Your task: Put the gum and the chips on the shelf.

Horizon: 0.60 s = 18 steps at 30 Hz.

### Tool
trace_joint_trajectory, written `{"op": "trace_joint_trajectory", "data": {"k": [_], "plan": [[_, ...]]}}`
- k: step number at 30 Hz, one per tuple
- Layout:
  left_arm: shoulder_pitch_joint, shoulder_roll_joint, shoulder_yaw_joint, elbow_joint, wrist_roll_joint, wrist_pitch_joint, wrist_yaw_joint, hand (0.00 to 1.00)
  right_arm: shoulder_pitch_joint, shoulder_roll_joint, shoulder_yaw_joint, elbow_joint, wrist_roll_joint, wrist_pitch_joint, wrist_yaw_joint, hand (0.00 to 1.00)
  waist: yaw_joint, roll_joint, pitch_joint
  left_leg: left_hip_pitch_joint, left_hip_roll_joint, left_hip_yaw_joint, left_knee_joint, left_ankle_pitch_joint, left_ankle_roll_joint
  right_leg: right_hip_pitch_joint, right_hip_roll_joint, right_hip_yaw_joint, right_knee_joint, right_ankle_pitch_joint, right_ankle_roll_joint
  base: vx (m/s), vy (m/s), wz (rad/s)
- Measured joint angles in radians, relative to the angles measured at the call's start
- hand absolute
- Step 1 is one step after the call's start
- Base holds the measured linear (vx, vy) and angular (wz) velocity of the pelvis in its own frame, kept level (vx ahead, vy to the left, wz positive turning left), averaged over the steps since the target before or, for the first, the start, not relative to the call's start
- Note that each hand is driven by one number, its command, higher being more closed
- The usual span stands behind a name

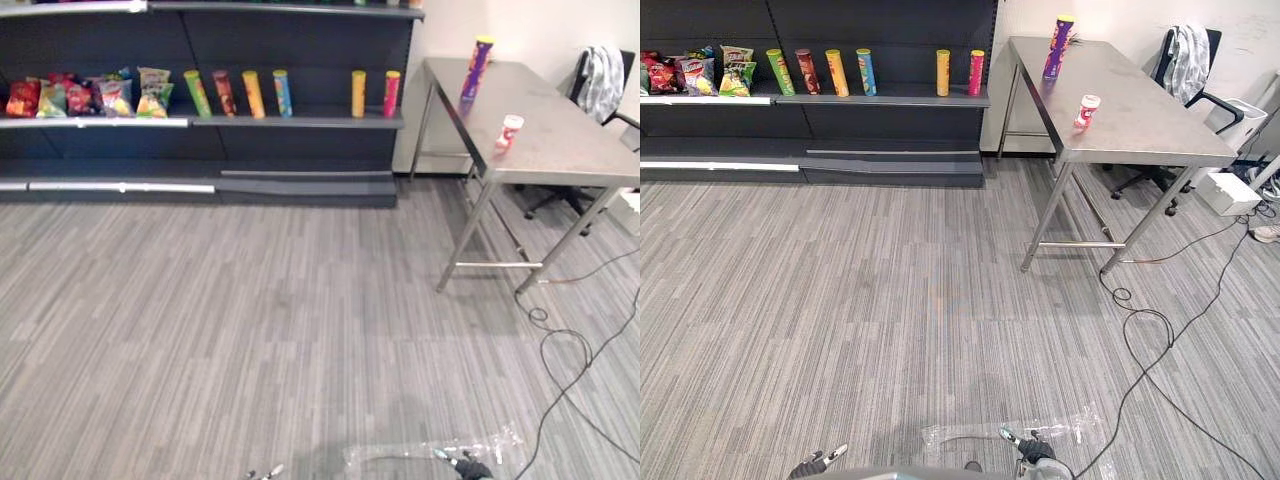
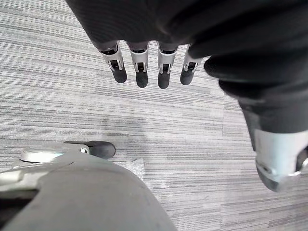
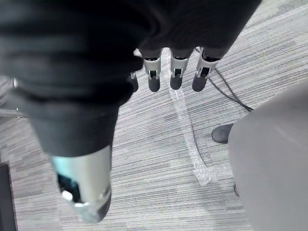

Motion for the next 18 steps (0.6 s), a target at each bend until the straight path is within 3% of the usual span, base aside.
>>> {"op": "trace_joint_trajectory", "data": {"k": [4, 8, 10, 12, 13, 15, 18], "plan": [[-0.007, 0.005, 0.000, -0.001, 0.002, -0.001, -0.001, 0.00, -0.018, -0.003, 0.030, 0.000, -0.037, 0.001, 0.011, 0.00, 0.001, -0.008, 0.012, -0.061, -0.002, 0.009, 0.107, -0.053, -0.004, -0.042, -0.004, 0.013, 0.065, -0.024, 0.005, -0.01, -0.002, -0.07], [-0.010, 0.006, 0.007, -0.002, -0.002, -0.001, -0.005, 0.00, -0.023, -0.007, 0.020, 0.000, -0.035, 0.002, 0.018, 0.00, 0.002, -0.009, 0.034, -0.078, -0.010, 0.028, 0.211, -0.122, 0.008, -0.083, -0.017, 0.031, 0.224, -0.109, 0.017, -0.03, 0.032, -0.11], [-0.008, 0.006, 0.027, -0.002, -0.015, 0.000, -0.020, 0.00, -0.019, 0.002, -0.018, -0.008, -0.031, 0.003, 0.020, 0.00, 0.000, -0.017, 0.040, -0.067, -0.032, 0.025, 0.238, -0.150, 0.022, -0.113, -0.045, 0.031, 0.347, -0.174, 0.040, -0.02, 0.048, 0.05], [-0.011, -0.004, 0.066, -0.003, -0.049, 0.001, -0.023, 0.00, -0.007, 0.011, -0.055, -0.045, -0.021, 0.003, 0.021, 0.00, 0.003, -0.014, 0.055, -0.059, -0.044, 0.023, 0.262, -0.176, 0.051, -0.225, -0.067, 0.033, 0.606, -0.194, 0.057, 0.00, 0.073, 0.14], [-0.011, -0.010, 0.106, -0.010, -0.052, 0.002, -0.023, 0.00, 0.005, 0.018, -0.056, -0.090, -0.002, 0.001, 0.021, 0.00, 0.001, -0.013, 0.067, -0.057, -0.047, 0.019, 0.306, -0.202, 0.055, -0.309, -0.082, 0.042, 0.823, -0.187, 0.059, 0.03, 0.057, 0.21], [-0.007, -0.015, 0.142, -0.011, -0.077, 0.007, -0.024, 0.00, 0.018, 0.031, -0.056, -0.123, 0.019, -0.001, 0.014, 0.00, 0.003, -0.020, 0.071, -0.045, -0.046, 0.010, 0.357, -0.243, 0.046, -0.381, -0.088, 0.073, 1.010, -0.193, 0.062, 0.09, 0.026, 0.13], [-0.010, -0.023, 0.163, -0.012, -0.089, 0.022, -0.020, 0.00, 0.017, 0.034, -0.073, -0.126, 0.085, -0.004, -0.004, 0.00, 0.000, -0.020, 0.077, 0.004, -0.037, 0.010, 0.342, -0.273, 0.047, -0.418, -0.087, 0.086, 0.961, -0.213, 0.032, 0.24, -0.017, -0.10]]}}
